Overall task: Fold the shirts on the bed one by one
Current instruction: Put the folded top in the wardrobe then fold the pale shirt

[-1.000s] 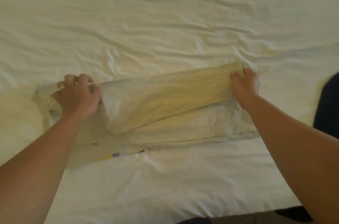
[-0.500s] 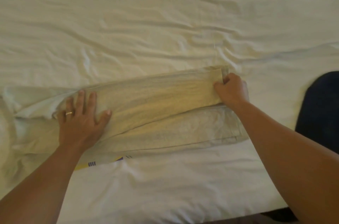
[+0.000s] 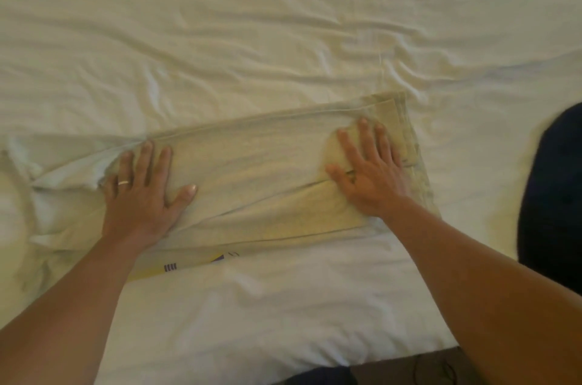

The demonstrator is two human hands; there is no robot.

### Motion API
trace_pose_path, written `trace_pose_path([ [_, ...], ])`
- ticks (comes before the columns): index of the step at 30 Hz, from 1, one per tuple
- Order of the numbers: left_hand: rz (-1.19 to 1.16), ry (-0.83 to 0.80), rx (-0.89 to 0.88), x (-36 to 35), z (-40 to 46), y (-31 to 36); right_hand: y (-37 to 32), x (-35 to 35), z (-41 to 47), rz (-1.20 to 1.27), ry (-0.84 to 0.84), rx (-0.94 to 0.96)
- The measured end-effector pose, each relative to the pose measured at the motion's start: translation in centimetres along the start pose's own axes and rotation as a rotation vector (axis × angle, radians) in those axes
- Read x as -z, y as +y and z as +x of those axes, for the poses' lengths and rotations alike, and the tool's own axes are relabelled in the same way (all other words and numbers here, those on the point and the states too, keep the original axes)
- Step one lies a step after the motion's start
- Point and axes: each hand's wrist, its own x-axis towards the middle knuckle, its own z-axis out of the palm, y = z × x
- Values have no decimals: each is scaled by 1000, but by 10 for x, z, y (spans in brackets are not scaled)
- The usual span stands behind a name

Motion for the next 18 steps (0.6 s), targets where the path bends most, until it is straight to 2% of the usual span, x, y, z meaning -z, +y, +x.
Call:
trace_pose_path([
  [3,-27,-30,-30,7,2,-6,-22,8,-2,14,30,-93],
  [5,-59,39,-90,17,-2,-14,-50,12,-9,25,122,-130],
  [10,24,338,-243,36,-19,-68,-170,-5,-42,167,397,197],
  [14,119,331,-378,43,-20,-120,-271,-25,-58,260,372,392],
  [18,204,317,-513,46,-10,-149,-325,-35,-57,186,306,384],
])
